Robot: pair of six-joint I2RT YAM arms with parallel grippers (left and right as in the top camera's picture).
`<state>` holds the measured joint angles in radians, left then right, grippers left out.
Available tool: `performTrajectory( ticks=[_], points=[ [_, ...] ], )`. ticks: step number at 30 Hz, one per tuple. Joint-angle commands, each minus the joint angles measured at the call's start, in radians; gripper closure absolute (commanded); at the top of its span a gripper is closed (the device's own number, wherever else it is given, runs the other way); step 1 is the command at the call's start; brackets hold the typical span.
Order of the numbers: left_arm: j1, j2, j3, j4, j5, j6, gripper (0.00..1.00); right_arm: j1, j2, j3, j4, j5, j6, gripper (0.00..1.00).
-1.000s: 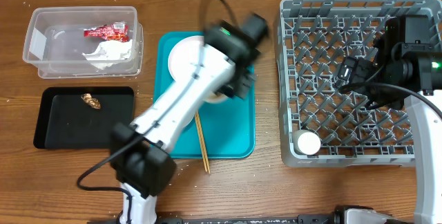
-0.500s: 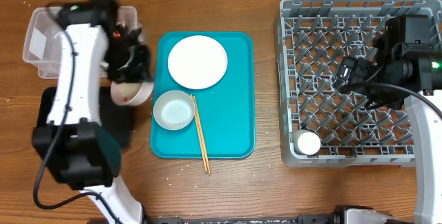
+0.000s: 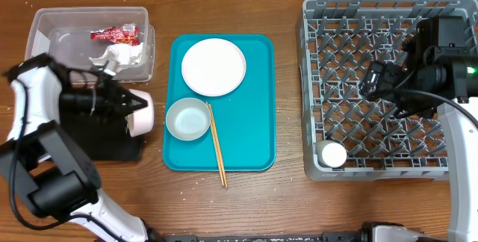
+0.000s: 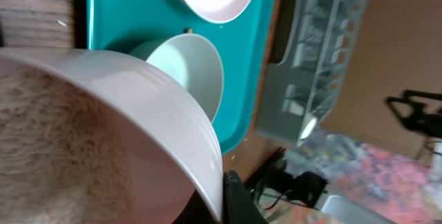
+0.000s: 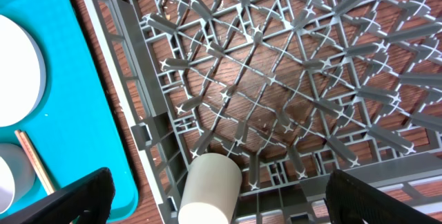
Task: Sort waste into correct bins and load items into the dishwasher
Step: 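Carry the pink bowl left and dump the rice onto the black tray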
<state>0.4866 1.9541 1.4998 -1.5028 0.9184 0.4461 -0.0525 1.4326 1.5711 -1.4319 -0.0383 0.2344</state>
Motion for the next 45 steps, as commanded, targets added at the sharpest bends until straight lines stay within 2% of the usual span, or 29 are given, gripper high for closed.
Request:
performTrajectory(
  ticks=[1,6,12,26,38,45],
  points=[
    [0.111,-0.024,-0.047,0.001,0.200,0.104,0.96,-0.005,-0.002,0.027,0.005,-0.009,-0.003,0.00],
    [0.217,-0.024,-0.084,0.004,0.325,0.103,0.96,-0.005,-0.002,0.027,0.005,-0.009,-0.003,0.00],
    [0.304,-0.024,-0.113,-0.004,0.430,0.039,0.96,-0.005,-0.002,0.027,0.005,-0.009,-0.003,0.00],
    [0.341,-0.024,-0.113,-0.045,0.647,-0.153,0.96,-0.005,-0.002,0.027,0.002,-0.008,-0.003,0.00],
    [0.345,-0.024,-0.113,-0.068,0.649,-0.180,0.96,-0.005,-0.002,0.027,0.001,-0.008,-0.008,0.00],
    [0.359,-0.024,-0.113,-0.021,0.554,-0.192,0.96,-0.005,-0.002,0.027,-0.008,-0.008,-0.008,0.00]
  ],
)
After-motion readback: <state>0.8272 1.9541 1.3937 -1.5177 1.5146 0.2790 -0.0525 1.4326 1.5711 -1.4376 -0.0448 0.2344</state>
